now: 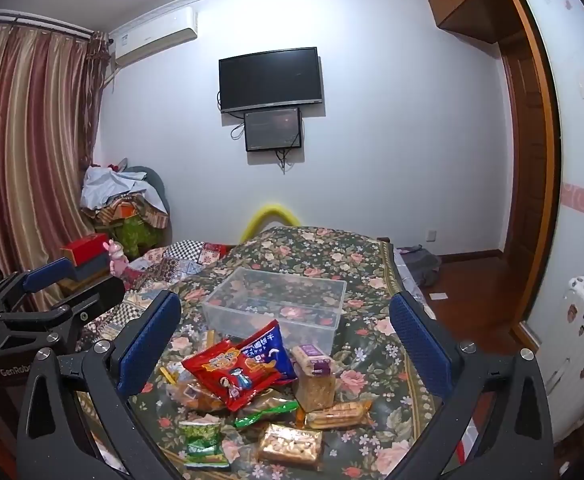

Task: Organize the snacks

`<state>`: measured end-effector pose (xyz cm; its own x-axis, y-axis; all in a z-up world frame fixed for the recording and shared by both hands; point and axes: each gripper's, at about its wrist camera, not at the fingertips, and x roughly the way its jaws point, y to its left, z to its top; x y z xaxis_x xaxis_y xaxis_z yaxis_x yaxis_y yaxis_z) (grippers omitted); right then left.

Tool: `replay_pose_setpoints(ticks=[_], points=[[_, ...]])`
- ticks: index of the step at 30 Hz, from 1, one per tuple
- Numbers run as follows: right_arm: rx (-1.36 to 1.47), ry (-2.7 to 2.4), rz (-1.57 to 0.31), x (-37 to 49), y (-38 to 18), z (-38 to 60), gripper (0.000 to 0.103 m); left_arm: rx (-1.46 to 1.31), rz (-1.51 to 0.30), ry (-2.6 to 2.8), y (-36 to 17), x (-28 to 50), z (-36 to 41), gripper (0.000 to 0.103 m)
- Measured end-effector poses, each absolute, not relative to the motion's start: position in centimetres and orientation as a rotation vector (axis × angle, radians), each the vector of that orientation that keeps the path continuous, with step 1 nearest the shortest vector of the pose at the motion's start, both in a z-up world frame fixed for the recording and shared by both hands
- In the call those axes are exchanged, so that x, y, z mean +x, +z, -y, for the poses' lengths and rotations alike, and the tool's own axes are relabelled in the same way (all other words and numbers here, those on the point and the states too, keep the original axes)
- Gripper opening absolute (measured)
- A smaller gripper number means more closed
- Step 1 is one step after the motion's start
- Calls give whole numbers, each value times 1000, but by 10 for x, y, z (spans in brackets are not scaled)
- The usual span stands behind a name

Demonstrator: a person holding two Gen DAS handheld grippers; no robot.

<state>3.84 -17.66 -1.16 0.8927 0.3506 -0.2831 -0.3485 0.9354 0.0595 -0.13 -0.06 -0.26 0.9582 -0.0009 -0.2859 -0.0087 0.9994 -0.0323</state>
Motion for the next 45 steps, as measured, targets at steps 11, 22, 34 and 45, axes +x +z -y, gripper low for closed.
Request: replay_pose_setpoints(ticks=[11,22,34,45], points=[[2,361,-293,38,-12,175,103,-39,-295,5,-3,0,-1,103],[4,361,-291,38,-11,175,103,-41,-292,8,-3,-1,-1,103],[5,360,-288,38,-10,175,103,-42,-291,9,-2,-3,-3,103],[7,359,-288,37,-9,174,103,-43,-292,8,-2,-3,-3,103]])
